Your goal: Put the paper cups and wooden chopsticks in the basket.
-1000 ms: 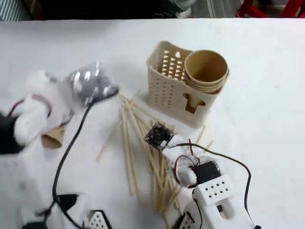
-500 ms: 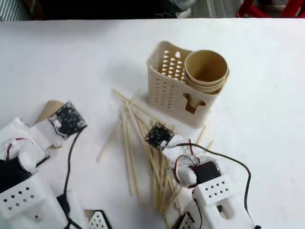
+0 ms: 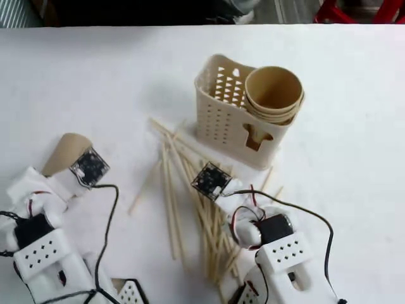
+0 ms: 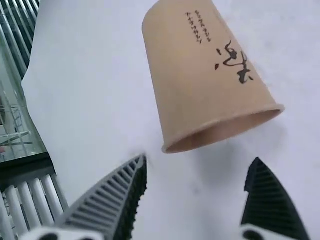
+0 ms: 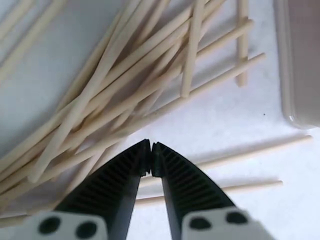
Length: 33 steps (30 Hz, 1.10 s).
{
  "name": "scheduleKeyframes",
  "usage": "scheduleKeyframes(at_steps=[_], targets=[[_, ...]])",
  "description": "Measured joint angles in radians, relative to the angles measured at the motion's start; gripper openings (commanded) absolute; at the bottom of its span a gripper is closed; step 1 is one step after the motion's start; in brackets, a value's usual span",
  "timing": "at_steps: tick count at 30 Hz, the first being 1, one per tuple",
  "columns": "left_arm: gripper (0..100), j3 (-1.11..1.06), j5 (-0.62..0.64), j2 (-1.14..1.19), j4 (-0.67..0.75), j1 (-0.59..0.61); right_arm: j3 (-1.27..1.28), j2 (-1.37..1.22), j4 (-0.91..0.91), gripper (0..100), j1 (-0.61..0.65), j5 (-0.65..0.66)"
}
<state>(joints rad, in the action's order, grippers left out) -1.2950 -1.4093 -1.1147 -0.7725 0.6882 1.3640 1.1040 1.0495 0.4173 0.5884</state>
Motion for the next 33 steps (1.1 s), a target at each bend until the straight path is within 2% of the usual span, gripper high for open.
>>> scheduleKeyframes(at_steps=[8, 13, 16, 20, 24, 33], targets=[[11, -0.133, 0.0, 0.0, 0.249, -0.023, 0.0, 0.0, 0.0, 2.4, 0.0, 0.0], [2, -0.133, 0.0, -0.002, 0.279, -0.071, 0.0, 0.0, 0.0, 2.4, 0.0, 0.0], [2, -0.107, 0.002, -0.002, 0.267, -0.089, 0.0, 0.0, 0.0, 2.4, 0.0, 0.0], [2, -0.005, 0.028, -0.002, 0.152, -0.104, 0.0, 0.0, 0.0, 2.4, 0.0, 0.0], [2, 0.147, 0.08, -0.003, -0.043, -0.137, 0.0, 0.0, 0.0, 2.4, 0.0, 0.0], [2, 0.548, 0.327, -0.003, -0.488, -0.316, 0.0, 0.0, 0.0, 2.4, 0.0, 0.0]])
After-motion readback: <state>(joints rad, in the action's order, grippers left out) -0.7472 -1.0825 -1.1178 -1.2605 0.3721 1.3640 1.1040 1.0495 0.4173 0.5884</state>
